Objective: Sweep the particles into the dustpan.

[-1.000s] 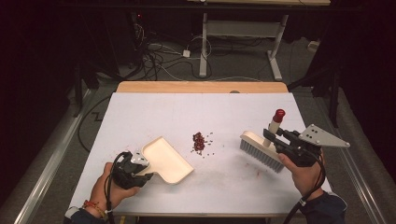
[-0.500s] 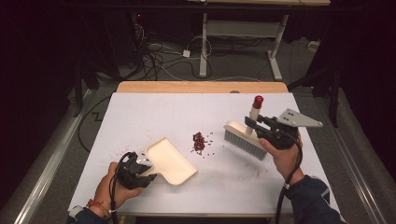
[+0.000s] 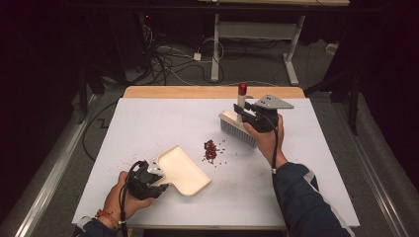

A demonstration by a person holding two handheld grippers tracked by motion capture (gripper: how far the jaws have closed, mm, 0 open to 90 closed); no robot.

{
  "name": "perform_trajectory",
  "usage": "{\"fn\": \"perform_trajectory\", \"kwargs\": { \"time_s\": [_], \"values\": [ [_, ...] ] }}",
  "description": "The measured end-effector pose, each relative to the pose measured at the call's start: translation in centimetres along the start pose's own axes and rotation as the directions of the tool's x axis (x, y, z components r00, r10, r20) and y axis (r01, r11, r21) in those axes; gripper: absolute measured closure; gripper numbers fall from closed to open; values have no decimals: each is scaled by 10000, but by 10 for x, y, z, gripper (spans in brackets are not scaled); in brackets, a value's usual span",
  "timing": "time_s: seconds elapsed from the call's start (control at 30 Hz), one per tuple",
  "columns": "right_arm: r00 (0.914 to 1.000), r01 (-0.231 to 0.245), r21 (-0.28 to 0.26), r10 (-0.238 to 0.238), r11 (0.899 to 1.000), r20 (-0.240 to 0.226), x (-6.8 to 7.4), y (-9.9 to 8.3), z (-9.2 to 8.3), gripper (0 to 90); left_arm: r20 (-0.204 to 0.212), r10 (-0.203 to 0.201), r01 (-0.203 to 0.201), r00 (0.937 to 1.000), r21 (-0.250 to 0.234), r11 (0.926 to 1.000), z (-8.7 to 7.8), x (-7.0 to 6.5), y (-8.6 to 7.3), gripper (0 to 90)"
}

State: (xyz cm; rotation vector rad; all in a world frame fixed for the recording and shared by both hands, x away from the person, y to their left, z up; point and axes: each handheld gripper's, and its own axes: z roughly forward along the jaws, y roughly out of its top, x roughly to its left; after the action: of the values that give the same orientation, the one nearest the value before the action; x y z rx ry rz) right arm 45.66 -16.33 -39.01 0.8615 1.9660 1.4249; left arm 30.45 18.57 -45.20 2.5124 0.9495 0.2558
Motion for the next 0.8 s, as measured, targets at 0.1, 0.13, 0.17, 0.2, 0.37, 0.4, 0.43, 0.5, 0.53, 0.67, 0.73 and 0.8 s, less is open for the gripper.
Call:
{"fn": "perform_trajectory", "kwargs": {
  "time_s": [0.1, 0.13, 0.17, 0.2, 0.37, 0.4, 0.43, 0.5, 0.53, 0.67, 0.73, 0.8],
  "values": [
    [10000, -15, -119, 16, 9999, 53, 2, -5, 10, 700, 3, 29, -29, 10000, 47, 10000, 2, 0, 0, 641],
    [10000, -51, -142, 52, 9999, 24, 3, -6, 12, 700, 3, 29, -29, 10000, 47, 10000, 2, 0, 0, 641],
    [10000, -51, -142, 52, 9999, 24, 3, -6, 12, 700, 4, 52, -52, 10000, 64, 10000, 3, 0, 1, 641],
    [9998, -107, -252, 103, 9996, -163, 6, -8, 14, 701, -3, 71, -71, 10000, 63, 10000, 3, 0, 2, 641],
    [9978, 43, -315, -64, 9995, -662, 24, -10, 15, 699, 9, 82, -82, 10000, 99, 9999, 4, -2, 4, 641],
    [9965, 90, -333, -117, 9994, -828, 27, -10, 15, 699, 21, 51, -51, 10000, 97, 9999, 5, -2, 5, 641],
    [9957, 163, -320, -191, 9994, -907, 31, -11, 14, 698, 18, 36, -36, 10000, 123, 9999, 5, -2, 5, 641],
    [9943, 298, -298, -326, 9991, -1015, 38, -12, 12, 696, 10, 18, -19, 10000, 124, 9999, 5, -3, 6, 641],
    [9939, 289, -324, -322, 9991, -1056, 42, -13, 10, 696, 22, 4, -4, 10000, 117, 9999, 6, -3, 7, 641],
    [9902, 385, -320, -424, 9987, -1329, 51, -15, 7, 694, 8, -62, 62, 10000, 174, 9998, 8, -4, 9, 641],
    [9898, 371, -287, -406, 9989, -1364, 55, -15, 5, 694, 2, -63, 63, 10000, 182, 9998, 8, -5, 10, 641],
    [9892, 359, -291, -397, 9989, -1411, 56, -16, 4, 694, -4, -81, 81, 10000, 171, 9998, 9, -5, 10, 641]
  ]
}}
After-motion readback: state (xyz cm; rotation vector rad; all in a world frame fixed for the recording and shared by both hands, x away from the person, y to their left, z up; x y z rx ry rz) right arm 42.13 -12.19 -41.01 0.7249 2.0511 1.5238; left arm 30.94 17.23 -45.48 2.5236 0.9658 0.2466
